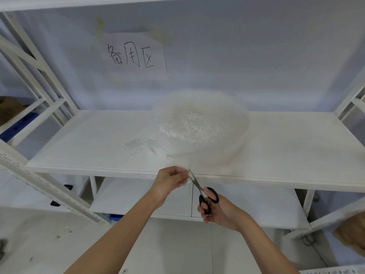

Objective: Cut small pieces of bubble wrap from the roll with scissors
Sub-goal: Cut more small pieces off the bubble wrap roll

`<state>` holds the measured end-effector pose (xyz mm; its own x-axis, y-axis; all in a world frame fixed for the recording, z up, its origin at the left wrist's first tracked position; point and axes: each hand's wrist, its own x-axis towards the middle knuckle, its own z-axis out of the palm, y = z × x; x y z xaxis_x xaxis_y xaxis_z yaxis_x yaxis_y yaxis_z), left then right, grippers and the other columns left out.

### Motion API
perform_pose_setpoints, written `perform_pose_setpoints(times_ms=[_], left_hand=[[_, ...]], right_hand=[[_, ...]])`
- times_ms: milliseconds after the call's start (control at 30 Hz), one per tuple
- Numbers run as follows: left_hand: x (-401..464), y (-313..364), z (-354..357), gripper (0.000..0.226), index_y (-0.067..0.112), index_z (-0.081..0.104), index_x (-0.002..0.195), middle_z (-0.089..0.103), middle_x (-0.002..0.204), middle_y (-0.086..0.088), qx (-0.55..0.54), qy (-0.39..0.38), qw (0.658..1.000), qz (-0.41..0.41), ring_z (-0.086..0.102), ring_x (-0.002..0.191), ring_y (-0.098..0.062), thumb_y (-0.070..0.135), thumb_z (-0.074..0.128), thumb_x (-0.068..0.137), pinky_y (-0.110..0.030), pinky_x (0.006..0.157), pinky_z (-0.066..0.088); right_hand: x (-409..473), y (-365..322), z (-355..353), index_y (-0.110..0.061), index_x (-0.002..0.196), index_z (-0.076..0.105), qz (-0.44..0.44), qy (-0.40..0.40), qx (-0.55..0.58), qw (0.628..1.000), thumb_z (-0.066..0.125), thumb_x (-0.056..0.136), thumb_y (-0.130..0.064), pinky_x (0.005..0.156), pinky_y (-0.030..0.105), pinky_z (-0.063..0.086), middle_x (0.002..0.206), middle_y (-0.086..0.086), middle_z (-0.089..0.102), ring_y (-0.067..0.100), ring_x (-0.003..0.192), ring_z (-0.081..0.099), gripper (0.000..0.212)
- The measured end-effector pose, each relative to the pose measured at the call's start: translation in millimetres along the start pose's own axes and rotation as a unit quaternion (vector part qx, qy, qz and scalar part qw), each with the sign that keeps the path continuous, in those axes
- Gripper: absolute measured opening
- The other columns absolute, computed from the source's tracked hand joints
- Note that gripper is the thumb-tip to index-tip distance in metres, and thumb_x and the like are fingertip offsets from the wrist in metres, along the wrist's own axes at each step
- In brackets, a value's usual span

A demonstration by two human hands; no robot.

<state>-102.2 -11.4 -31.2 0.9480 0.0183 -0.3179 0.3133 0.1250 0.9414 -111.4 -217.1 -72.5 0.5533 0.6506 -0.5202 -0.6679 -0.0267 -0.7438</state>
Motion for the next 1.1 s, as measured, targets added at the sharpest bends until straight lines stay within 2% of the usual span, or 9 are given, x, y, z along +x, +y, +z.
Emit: perform_pose_setpoints(times_ms=[167, 300, 533, 767, 1100], left_hand=[[-2.2, -2.6, 1.7, 0.008, 0.004, 0.073, 0.094, 0.069, 0.084, -0.009, 0.025, -0.020, 0.999, -0.016, 0.064, 0.076, -0.016, 0.007, 0.067, 0.090, -0.026, 0.081, 0.057], [-2.7, -0.7, -1.0, 0.007, 0.005, 0.073, 0.092, 0.068, 0.084, -0.010, 0.016, -0.010, 1.000, -0.013, 0.064, 0.076, -0.016, 0.008, 0.068, 0.089, -0.023, 0.076, 0.056], [1.7, 1.0, -3.0, 0.008, 0.003, 0.073, 0.094, 0.070, 0.085, -0.009, -0.018, 0.018, 1.000, -0.016, 0.065, 0.077, -0.018, 0.007, 0.068, 0.089, -0.026, 0.080, 0.057], [4.6, 0.4, -2.3, 0.011, -0.001, 0.071, 0.097, 0.070, 0.084, -0.010, -0.038, 0.034, 0.999, -0.019, 0.066, 0.074, -0.016, 0.006, 0.068, 0.089, -0.021, 0.072, 0.056], [2.4, -2.1, -1.9, 0.013, -0.001, 0.071, 0.098, 0.070, 0.083, -0.009, -0.007, -0.019, 0.999, -0.041, 0.065, 0.076, -0.017, 0.007, 0.069, 0.088, -0.025, 0.078, 0.056]], right_hand=[[3.2, -9.5, 3.5, -0.013, 0.064, 0.049, -0.011, 0.002, 0.016, 1.000, 0.060, 0.076, -0.066, 0.067, 0.030, 0.040, 0.073, 0.005, 0.052, 0.021, 0.064, 0.043, 0.055], [3.2, -10.7, 3.9, -0.014, 0.062, 0.049, -0.011, 0.005, 0.028, 1.000, 0.057, 0.080, -0.063, 0.067, 0.030, 0.040, 0.073, 0.006, 0.051, 0.021, 0.064, 0.042, 0.053], [-6.7, -0.4, -0.4, -0.013, 0.064, 0.047, -0.005, 0.001, 0.036, 0.999, 0.054, 0.082, -0.059, 0.067, 0.029, 0.043, 0.074, 0.006, 0.052, 0.020, 0.064, 0.045, 0.050], [-9.2, 6.0, -4.0, -0.011, 0.064, 0.048, -0.006, -0.004, 0.041, 0.999, 0.062, 0.075, -0.060, 0.067, 0.030, 0.043, 0.075, 0.006, 0.051, 0.020, 0.064, 0.046, 0.052], [9.4, -15.3, -2.1, -0.011, 0.063, 0.050, -0.014, 0.000, 0.057, 0.998, 0.060, 0.080, -0.059, 0.066, 0.030, 0.042, 0.075, 0.008, 0.053, 0.022, 0.065, 0.045, 0.052]])
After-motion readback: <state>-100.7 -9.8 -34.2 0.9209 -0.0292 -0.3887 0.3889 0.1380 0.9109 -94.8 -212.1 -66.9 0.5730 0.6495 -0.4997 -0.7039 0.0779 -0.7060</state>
